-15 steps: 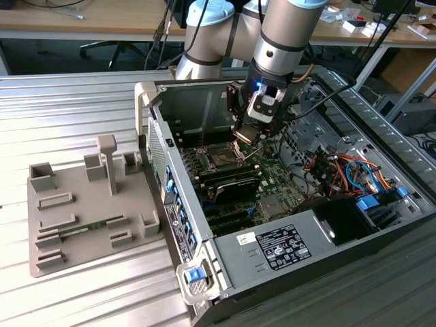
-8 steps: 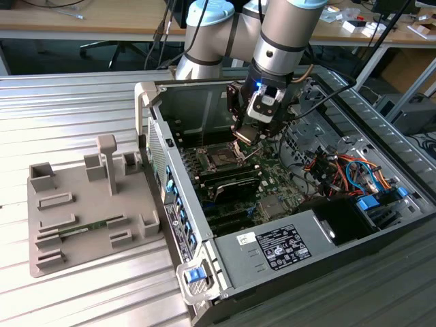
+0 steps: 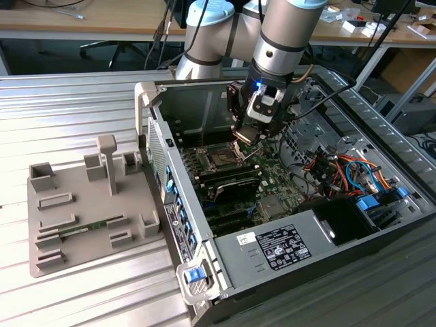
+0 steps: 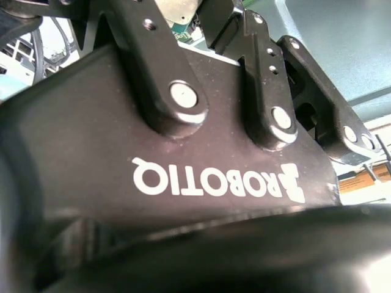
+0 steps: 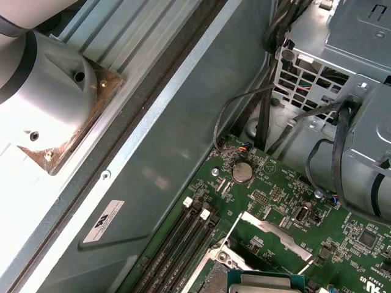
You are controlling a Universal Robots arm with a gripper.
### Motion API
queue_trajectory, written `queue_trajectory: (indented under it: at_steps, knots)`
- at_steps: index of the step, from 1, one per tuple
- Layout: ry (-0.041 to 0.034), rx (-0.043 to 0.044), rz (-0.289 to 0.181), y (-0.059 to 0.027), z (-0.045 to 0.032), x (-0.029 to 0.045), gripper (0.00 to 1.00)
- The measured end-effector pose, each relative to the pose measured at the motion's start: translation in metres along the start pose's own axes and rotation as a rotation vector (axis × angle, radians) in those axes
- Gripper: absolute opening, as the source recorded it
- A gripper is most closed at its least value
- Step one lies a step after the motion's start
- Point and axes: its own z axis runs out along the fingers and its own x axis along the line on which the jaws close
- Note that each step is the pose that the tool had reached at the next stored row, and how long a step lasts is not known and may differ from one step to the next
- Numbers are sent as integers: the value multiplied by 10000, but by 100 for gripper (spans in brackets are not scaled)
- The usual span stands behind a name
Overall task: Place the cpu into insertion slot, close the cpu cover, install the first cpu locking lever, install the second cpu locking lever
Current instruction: 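Place the cpu into insertion slot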
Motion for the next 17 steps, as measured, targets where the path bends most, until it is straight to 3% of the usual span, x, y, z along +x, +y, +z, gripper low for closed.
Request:
queue_trajectory:
  at_steps: [17]
  knots:
    - [-10, 0, 195, 0, 4, 0, 55]
